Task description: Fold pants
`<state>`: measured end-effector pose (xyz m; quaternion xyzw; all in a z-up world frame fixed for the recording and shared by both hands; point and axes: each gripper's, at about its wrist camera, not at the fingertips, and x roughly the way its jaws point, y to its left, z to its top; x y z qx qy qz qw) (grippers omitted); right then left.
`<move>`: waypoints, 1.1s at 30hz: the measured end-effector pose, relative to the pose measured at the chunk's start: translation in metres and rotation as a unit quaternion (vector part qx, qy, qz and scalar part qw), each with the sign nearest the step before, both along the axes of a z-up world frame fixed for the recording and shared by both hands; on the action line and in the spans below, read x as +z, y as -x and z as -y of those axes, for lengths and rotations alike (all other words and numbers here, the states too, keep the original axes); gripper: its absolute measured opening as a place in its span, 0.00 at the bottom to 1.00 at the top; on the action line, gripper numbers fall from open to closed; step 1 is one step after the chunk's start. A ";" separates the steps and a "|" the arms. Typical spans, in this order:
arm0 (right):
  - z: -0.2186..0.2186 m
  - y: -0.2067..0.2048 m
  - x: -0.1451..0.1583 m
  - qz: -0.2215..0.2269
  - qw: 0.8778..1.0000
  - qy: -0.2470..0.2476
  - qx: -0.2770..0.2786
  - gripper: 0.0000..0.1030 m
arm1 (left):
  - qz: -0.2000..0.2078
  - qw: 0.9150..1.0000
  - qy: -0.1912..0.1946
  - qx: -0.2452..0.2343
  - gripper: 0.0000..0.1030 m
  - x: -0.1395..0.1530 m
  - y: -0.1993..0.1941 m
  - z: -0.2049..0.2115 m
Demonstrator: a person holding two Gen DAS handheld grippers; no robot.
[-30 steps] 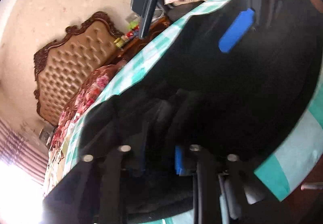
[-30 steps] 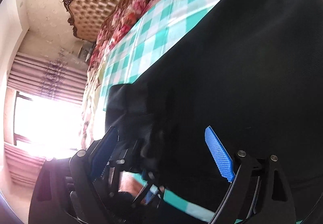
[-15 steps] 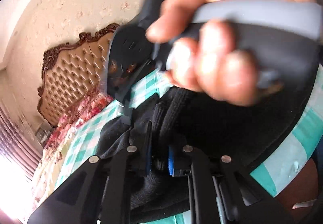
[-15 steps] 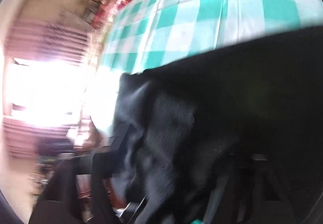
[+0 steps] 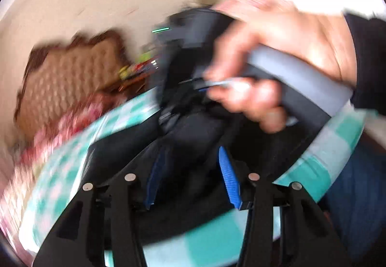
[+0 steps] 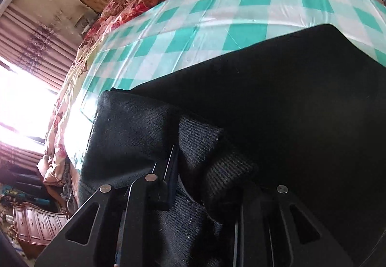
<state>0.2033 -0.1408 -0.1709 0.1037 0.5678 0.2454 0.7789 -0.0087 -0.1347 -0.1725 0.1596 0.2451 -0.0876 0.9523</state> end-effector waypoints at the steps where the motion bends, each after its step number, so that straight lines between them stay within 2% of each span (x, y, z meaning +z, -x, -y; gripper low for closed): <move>1: -0.001 -0.001 0.001 0.002 1.000 0.001 0.002 0.23 | -0.007 0.999 0.033 0.032 0.46 0.005 0.004 -0.024; 4: 0.000 0.005 0.017 0.013 1.000 -0.011 0.003 0.23 | -0.023 0.989 0.103 0.103 0.42 0.012 0.013 -0.081; 6: -0.001 0.010 0.034 0.029 0.999 -0.021 0.001 0.23 | -0.031 0.974 0.175 0.141 0.34 0.018 0.021 -0.121; 7: 0.001 0.011 0.039 0.035 0.999 -0.020 -0.001 0.23 | -0.036 0.966 0.208 0.151 0.33 0.020 0.021 -0.139; 9: 0.005 0.012 0.043 0.049 0.999 -0.002 -0.004 0.23 | -0.038 0.959 0.229 0.161 0.29 0.019 0.016 -0.153; 11: 0.010 0.008 0.030 0.039 0.999 0.011 -0.012 0.23 | -0.043 0.957 0.239 0.156 0.26 0.016 0.010 -0.159; 13: 0.008 0.007 0.017 0.032 0.999 0.023 -0.009 0.23 | -0.065 0.955 0.254 0.137 0.26 0.010 -0.004 -0.159; 15: 0.006 0.007 0.010 0.039 0.999 0.035 -0.010 0.24 | -0.090 0.957 0.232 0.148 0.26 -0.005 -0.017 -0.151; 19: 0.016 0.009 0.013 0.053 0.997 0.040 -0.028 0.37 | -0.088 0.967 0.198 0.136 0.26 -0.017 -0.007 -0.142; 21: 0.024 0.013 0.024 0.065 0.995 0.052 -0.048 0.38 | -0.086 0.966 0.204 0.136 0.26 -0.019 -0.006 -0.143; 22: 0.027 0.018 0.036 0.085 0.993 0.058 -0.063 0.44 | -0.085 0.966 0.204 0.137 0.26 -0.022 -0.011 -0.147; 24: 0.030 0.032 0.055 0.126 0.987 0.065 -0.081 0.45 | -0.081 0.969 0.188 0.136 0.26 -0.022 -0.010 -0.143; 26: 0.020 0.051 0.069 0.165 0.980 0.071 -0.079 0.52 | -0.080 0.972 0.176 0.135 0.26 -0.022 -0.012 -0.141; 27: 0.007 0.064 0.072 0.186 0.977 0.078 -0.067 0.54 | -0.082 0.972 0.176 0.134 0.26 -0.018 -0.013 -0.142; 29: -0.017 0.083 0.070 0.223 0.970 0.093 -0.031 0.66 | -0.081 0.970 0.185 0.137 0.26 -0.008 -0.015 -0.147; 31: -0.035 0.096 0.058 0.248 0.959 0.135 -0.023 0.66 | -0.065 0.972 0.186 0.125 0.26 0.013 -0.026 -0.151; 33: -0.044 0.096 0.035 0.224 0.961 0.162 -0.022 0.66 | -0.064 0.976 0.177 0.113 0.25 0.029 -0.044 -0.152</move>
